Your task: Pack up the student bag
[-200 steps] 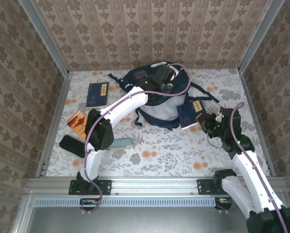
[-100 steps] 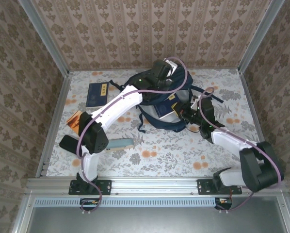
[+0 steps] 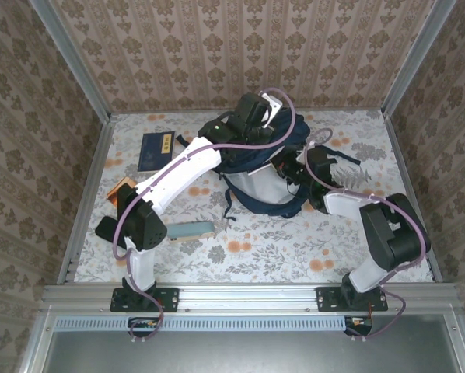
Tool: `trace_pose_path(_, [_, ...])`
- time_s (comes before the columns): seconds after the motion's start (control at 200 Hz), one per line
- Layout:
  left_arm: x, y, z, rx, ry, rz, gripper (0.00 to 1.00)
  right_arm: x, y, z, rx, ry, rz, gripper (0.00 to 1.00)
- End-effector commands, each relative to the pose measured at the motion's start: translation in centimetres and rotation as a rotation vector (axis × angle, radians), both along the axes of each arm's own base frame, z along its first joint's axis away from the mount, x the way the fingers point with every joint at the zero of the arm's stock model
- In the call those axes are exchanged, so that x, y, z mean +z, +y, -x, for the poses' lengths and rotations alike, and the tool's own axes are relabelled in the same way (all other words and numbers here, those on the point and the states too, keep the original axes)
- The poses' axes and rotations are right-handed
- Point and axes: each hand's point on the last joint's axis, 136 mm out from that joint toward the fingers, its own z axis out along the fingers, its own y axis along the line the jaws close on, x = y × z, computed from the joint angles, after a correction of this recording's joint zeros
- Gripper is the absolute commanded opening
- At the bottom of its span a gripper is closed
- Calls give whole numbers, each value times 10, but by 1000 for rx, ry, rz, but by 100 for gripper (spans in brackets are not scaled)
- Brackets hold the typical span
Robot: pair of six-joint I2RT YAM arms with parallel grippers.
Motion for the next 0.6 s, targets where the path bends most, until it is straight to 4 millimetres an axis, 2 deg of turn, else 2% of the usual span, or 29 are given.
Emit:
trace_pose_path(0.0, [77,-2,11,-20,-117,191,1,16,5,-25,-42,-69,-23,1])
trace_pose_path(0.16, [79,4,10,-7,-115,198,1,-8,11,-47,-69,-14,-31,2])
trace_pose_path(0.22, [77,5,11,-5,-108,199,1,-20,12,-53,-78,22,-25,5])
trace_pose_path(0.29, [75,9,9,5,-102,201,1,-33,12,-55,-85,67,-18,14])
trace_pose_path(0.355, [73,12,6,20,-96,203,1,-44,11,-53,-89,115,-6,39])
trace_pose_path(0.44, [67,17,1,38,-79,201,1,-51,8,-44,-88,159,21,58])
trace_pose_path(0.49, [62,17,-2,40,-61,202,2,-51,3,-38,-96,176,34,63])
trace_pose_path(0.595, [52,18,-9,37,-22,211,2,-54,-8,-23,-104,213,47,67])
